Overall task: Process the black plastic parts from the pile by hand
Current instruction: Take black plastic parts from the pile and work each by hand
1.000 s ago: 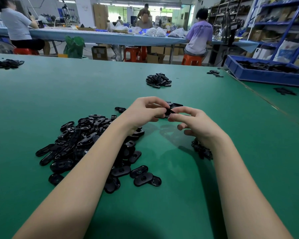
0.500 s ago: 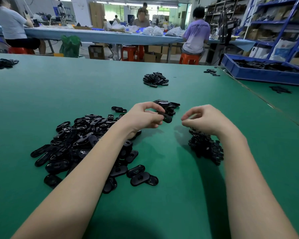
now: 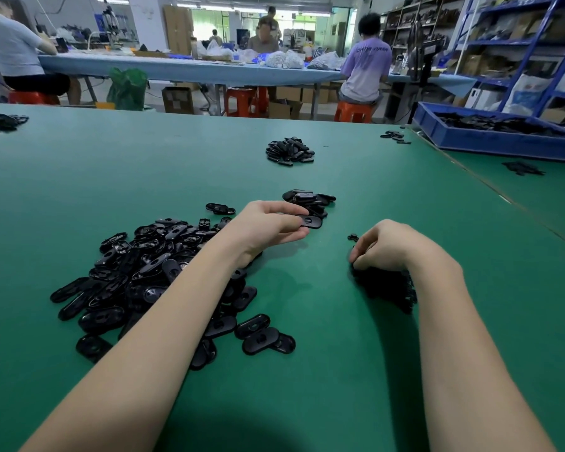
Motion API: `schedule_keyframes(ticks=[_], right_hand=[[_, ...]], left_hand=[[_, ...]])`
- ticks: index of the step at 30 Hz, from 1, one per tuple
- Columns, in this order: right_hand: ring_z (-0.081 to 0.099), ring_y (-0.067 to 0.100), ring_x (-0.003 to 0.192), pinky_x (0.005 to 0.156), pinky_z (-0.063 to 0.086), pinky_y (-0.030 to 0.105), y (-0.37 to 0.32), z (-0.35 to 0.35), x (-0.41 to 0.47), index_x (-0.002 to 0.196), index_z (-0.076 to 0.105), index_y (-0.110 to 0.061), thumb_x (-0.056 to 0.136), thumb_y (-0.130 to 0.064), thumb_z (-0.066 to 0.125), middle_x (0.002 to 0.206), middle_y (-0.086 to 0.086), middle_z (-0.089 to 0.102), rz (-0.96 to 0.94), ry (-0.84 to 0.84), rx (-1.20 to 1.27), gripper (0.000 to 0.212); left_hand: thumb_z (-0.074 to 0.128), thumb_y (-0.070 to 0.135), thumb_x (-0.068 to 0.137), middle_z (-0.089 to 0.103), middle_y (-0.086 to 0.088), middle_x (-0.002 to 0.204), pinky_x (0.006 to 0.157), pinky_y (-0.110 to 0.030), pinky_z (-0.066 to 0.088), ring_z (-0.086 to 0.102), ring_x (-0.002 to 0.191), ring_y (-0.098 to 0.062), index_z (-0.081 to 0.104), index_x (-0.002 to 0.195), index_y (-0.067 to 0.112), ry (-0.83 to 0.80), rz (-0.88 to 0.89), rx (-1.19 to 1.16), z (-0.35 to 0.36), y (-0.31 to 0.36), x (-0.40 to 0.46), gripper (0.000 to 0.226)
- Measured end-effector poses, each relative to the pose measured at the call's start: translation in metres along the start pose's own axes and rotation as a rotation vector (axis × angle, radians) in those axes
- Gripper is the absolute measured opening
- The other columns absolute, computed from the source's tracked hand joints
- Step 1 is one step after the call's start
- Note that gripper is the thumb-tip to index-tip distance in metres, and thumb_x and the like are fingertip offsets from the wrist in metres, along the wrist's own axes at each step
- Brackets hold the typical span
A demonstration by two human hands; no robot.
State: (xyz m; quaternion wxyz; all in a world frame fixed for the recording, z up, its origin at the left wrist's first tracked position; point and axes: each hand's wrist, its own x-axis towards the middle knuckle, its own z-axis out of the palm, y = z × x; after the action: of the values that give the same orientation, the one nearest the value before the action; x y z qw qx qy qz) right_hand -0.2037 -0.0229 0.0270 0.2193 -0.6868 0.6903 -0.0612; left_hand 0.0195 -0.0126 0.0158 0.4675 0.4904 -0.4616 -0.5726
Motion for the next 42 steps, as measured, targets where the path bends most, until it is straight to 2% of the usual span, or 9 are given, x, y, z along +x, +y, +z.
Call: schedule_keyframes(ticks=[5, 9, 13, 16, 24, 29, 33, 37, 42], right_hand=[[0.068, 0.018, 0.094, 0.090, 0.056, 0.035, -0.004, 0.004, 0.002, 0.074, 0.076, -0.030, 0.077, -0.025, 0.075, 0.090, -0.007, 0.075, -0.037, 0.032, 0.055, 0.006], [0.062, 0.013, 0.074, 0.067, 0.046, 0.025, -0.007, 0.001, 0.002, 0.081, 0.073, -0.027, 0.084, -0.024, 0.073, 0.085, -0.005, 0.075, -0.143, 0.066, 0.273, 0.005], [0.050, 0.008, 0.058, 0.058, 0.044, 0.019, -0.016, 0.001, -0.003, 0.084, 0.075, -0.025, 0.085, -0.024, 0.076, 0.072, -0.009, 0.072, -0.238, 0.110, 0.548, 0.002], [0.049, -0.002, 0.050, 0.051, 0.041, 0.011, -0.023, 0.001, -0.005, 0.080, 0.079, -0.025, 0.086, -0.024, 0.078, 0.063, -0.016, 0.065, -0.280, 0.136, 0.648, 0.006], [0.048, -0.004, 0.043, 0.046, 0.035, 0.009, -0.031, 0.008, -0.003, 0.087, 0.080, -0.020, 0.087, -0.015, 0.076, 0.057, -0.018, 0.063, -0.269, 0.179, 0.688, 0.006], [0.046, -0.003, 0.045, 0.056, 0.039, 0.019, -0.031, 0.008, -0.002, 0.085, 0.079, -0.025, 0.088, -0.020, 0.076, 0.083, -0.002, 0.075, -0.237, 0.219, 0.686, 0.007], [0.045, -0.003, 0.042, 0.051, 0.037, 0.016, -0.034, 0.009, -0.001, 0.082, 0.077, -0.026, 0.086, -0.022, 0.077, 0.077, -0.003, 0.069, -0.229, 0.229, 0.662, 0.006], [0.053, -0.004, 0.051, 0.044, 0.036, 0.008, -0.037, 0.010, 0.001, 0.079, 0.076, -0.027, 0.084, -0.024, 0.077, 0.079, -0.004, 0.073, -0.224, 0.248, 0.613, 0.006], [0.056, -0.001, 0.058, 0.047, 0.036, 0.010, -0.039, 0.013, 0.002, 0.079, 0.076, -0.028, 0.084, -0.025, 0.078, 0.081, -0.002, 0.075, -0.228, 0.244, 0.603, 0.005]], left_hand=[[0.056, -0.003, 0.098, 0.069, -0.010, 0.088, 0.076, -0.021, 0.060, 0.076, 0.081, -0.019, 0.071, 0.097, 0.003, 0.005, -0.005, -0.028, 0.001, 0.000, 0.000, 0.016], [0.053, -0.004, 0.099, 0.066, -0.013, 0.095, 0.078, -0.023, 0.061, 0.076, 0.082, -0.023, 0.069, 0.096, 0.001, 0.012, -0.008, -0.069, 0.001, 0.000, 0.000, 0.017], [0.053, 0.001, 0.101, 0.067, -0.019, 0.112, 0.082, -0.025, 0.061, 0.076, 0.086, -0.027, 0.069, 0.099, 0.001, 0.003, -0.025, -0.101, 0.003, 0.000, 0.001, 0.016], [0.055, 0.003, 0.100, 0.071, -0.019, 0.111, 0.081, -0.025, 0.061, 0.076, 0.090, -0.028, 0.069, 0.100, 0.000, -0.011, -0.032, -0.126, 0.004, 0.001, 0.001, 0.015], [0.055, -0.013, 0.094, 0.071, -0.024, 0.108, 0.081, -0.024, 0.060, 0.076, 0.092, -0.030, 0.068, 0.104, -0.003, -0.052, -0.030, -0.161, 0.003, -0.001, 0.000, 0.019], [0.058, -0.013, 0.093, 0.069, -0.025, 0.115, 0.080, -0.022, 0.060, 0.075, 0.095, -0.032, 0.070, 0.102, -0.002, -0.081, -0.028, -0.167, 0.004, -0.001, -0.002, 0.019], [0.059, -0.012, 0.092, 0.073, -0.022, 0.104, 0.078, -0.021, 0.059, 0.075, 0.096, -0.033, 0.070, 0.100, -0.001, -0.094, -0.028, -0.184, 0.004, 0.000, -0.003, 0.018], [0.060, -0.012, 0.092, 0.074, -0.021, 0.100, 0.080, -0.022, 0.059, 0.075, 0.096, -0.032, 0.070, 0.100, -0.001, -0.099, -0.021, -0.183, 0.004, 0.001, -0.004, 0.017], [0.059, -0.012, 0.093, 0.073, -0.021, 0.098, 0.078, -0.021, 0.060, 0.076, 0.090, -0.028, 0.070, 0.100, 0.000, -0.089, -0.012, -0.154, 0.005, 0.003, -0.006, 0.017]])
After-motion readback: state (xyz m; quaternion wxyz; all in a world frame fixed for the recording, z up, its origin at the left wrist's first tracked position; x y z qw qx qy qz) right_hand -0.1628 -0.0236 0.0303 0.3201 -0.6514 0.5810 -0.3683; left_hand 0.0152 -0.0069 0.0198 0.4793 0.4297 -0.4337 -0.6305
